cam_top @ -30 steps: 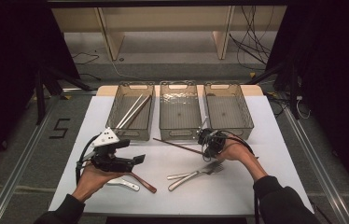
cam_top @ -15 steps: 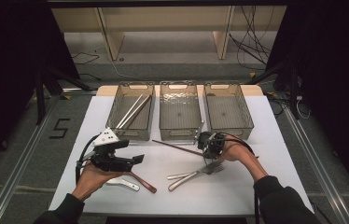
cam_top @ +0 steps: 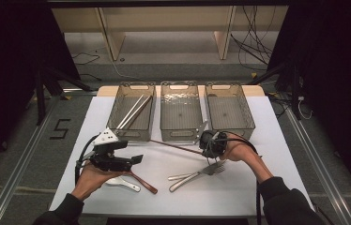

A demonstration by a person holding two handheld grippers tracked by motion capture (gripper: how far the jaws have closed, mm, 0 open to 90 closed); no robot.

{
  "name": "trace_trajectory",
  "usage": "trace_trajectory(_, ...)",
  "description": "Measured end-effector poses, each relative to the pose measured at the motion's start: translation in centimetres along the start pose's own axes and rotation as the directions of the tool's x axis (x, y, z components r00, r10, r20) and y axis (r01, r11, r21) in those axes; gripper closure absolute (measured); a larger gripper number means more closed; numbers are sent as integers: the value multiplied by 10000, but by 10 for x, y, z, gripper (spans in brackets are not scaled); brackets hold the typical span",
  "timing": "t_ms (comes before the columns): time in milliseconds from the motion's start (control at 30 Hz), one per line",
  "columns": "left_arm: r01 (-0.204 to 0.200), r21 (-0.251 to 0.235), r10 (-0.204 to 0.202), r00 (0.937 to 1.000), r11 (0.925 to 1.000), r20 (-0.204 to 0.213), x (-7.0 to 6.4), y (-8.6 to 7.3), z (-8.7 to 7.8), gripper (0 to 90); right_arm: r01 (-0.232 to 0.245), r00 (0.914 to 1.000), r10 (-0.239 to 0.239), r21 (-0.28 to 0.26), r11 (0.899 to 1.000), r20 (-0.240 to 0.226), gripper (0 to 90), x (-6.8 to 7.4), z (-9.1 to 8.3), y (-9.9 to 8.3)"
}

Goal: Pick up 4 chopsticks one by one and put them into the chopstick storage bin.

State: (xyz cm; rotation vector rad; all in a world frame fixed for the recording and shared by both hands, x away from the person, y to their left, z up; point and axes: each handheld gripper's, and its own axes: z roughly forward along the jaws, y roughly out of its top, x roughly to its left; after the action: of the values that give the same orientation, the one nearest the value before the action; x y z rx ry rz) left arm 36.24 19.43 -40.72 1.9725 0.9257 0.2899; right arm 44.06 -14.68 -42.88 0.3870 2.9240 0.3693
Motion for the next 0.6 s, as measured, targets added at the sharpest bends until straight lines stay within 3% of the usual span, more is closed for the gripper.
trace_trajectory(233, -270, 468, 272, 9996, 9985, -24, 2, -1, 6, 160, 362, 9993, -362, -389, 9986, 24, 851, 14, -17, 0)
trace_trajectory(367, -660, 943, 675, 9977, 9933, -119, 3, -1, 8, 160, 555, 9984, -550, -543, 9970, 101, 850, 22, -24, 0)
trace_trajectory(467, -690, 1026, 696, 9976, 9923, -31, 4, 1, 10, 160, 768, 9970, -765, -594, 9953, 73, 850, 28, -28, 1)
trace_trajectory(600, -1091, 1333, 1077, 9940, 9850, 177, -1, 6, 12, 160, 907, 9959, -910, -746, 9931, 2, 850, 34, -33, 1)
